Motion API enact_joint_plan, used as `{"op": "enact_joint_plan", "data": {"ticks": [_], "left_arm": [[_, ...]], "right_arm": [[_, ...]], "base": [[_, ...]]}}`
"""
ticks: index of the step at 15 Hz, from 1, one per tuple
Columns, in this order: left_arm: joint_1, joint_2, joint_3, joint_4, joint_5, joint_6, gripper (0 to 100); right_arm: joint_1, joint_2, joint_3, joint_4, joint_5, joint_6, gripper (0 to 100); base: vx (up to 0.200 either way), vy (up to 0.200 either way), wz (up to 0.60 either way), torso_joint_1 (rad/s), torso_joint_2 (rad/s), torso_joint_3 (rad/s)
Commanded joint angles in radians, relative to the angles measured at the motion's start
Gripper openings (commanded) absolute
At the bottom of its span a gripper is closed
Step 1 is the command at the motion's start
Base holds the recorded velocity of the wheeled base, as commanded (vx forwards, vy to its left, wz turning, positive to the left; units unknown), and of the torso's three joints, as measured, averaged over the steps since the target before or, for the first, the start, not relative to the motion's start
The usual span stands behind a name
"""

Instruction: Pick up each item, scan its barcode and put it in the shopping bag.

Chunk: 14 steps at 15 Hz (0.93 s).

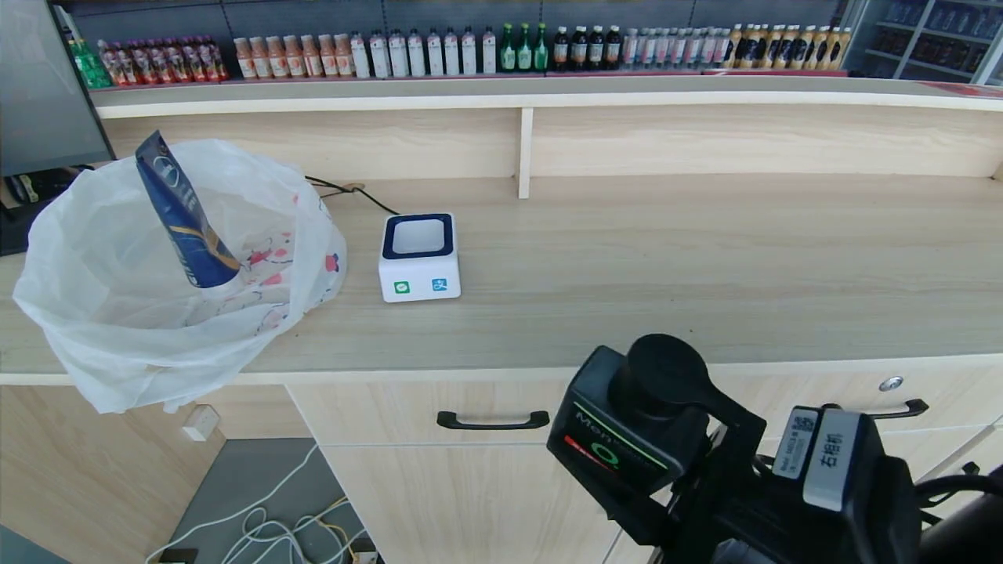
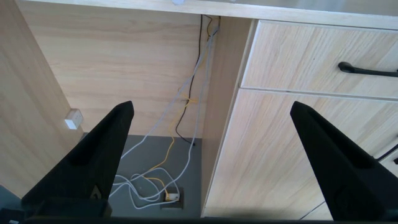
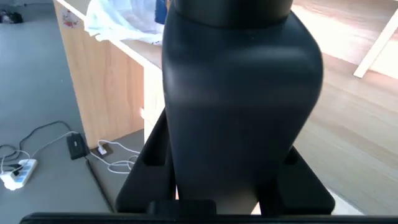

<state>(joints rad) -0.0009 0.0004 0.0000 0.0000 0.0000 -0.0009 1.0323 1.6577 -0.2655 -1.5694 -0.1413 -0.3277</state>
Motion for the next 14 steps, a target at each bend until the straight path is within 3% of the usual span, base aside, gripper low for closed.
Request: {"op": "enact_joint_plan", "data": {"ticks": [1, 5, 11, 14], "left_arm": [[0.001, 0.000, 0.000, 0.000, 0.000, -0.001, 100], [0.001, 0.000, 0.000, 0.000, 0.000, -0.001, 100], [0.001, 0.000, 0.000, 0.000, 0.000, -0.001, 100], [0.001, 0.000, 0.000, 0.000, 0.000, -0.001, 100]], "right_arm": [[0.054, 0.005, 0.029, -0.001, 0.000, -0.048, 0], [0.063, 0.022, 0.000, -0.001, 0.003, -0.203, 0], [0.057, -0.065, 0.091, -0.001, 0.008, -0.433, 0], [0.060, -0.091, 0.141, -0.001, 0.094, -0.559, 0]], "base": [[0.000, 0.000, 0.00, 0.000, 0.00, 0.000], [0.000, 0.000, 0.00, 0.000, 0.00, 0.000], [0.000, 0.000, 0.00, 0.000, 0.00, 0.000], [0.000, 0.000, 0.00, 0.000, 0.00, 0.000]]}}
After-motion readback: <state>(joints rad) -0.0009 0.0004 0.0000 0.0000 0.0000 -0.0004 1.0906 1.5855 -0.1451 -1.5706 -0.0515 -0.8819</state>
